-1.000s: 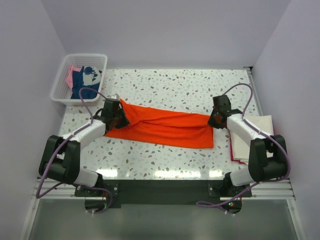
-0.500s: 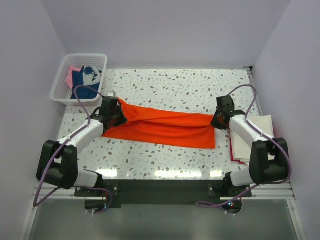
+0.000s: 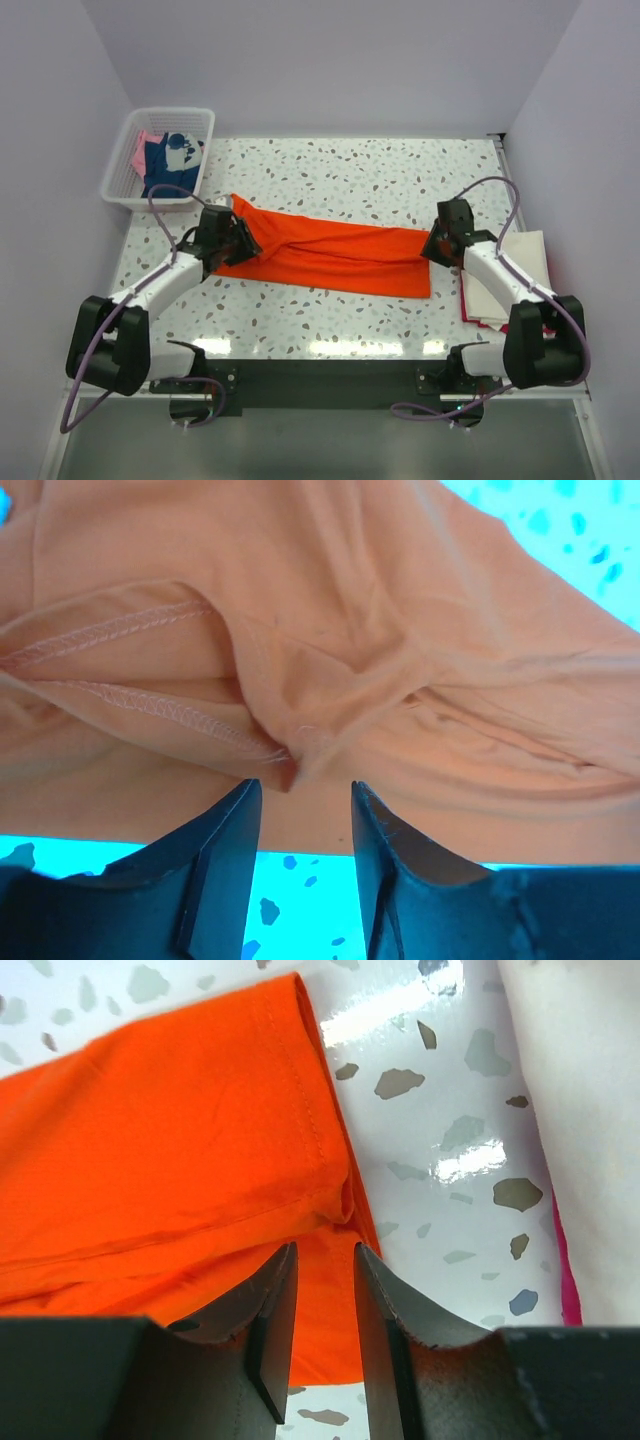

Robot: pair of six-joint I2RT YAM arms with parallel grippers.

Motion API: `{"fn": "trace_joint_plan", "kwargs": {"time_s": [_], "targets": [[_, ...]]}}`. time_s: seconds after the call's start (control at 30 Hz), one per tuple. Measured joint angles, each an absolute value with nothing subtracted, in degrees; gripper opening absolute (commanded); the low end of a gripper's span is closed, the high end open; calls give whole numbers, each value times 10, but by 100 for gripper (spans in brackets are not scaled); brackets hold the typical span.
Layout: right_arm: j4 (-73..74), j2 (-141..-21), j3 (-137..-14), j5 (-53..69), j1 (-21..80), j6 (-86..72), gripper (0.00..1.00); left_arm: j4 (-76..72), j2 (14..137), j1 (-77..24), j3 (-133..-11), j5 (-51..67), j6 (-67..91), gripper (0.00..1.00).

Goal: Fold and stack the t-shirts
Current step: Fold the tshirt

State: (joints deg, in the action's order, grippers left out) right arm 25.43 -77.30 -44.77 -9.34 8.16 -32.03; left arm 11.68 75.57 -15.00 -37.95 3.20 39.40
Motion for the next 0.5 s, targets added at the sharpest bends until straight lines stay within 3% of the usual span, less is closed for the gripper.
{"fn": "trace_joint_plan", "kwargs": {"time_s": [0.17, 0.3, 0.5], "targets": [[255, -741, -456, -84, 83, -313, 34, 133, 724, -150, -410, 10, 399, 29], [254, -748, -469, -75, 87, -305, 33, 141, 720, -150, -442, -40, 410, 29], [247, -773, -478, -47, 99, -299, 33, 145, 828, -144, -512, -85, 416, 15]]}}
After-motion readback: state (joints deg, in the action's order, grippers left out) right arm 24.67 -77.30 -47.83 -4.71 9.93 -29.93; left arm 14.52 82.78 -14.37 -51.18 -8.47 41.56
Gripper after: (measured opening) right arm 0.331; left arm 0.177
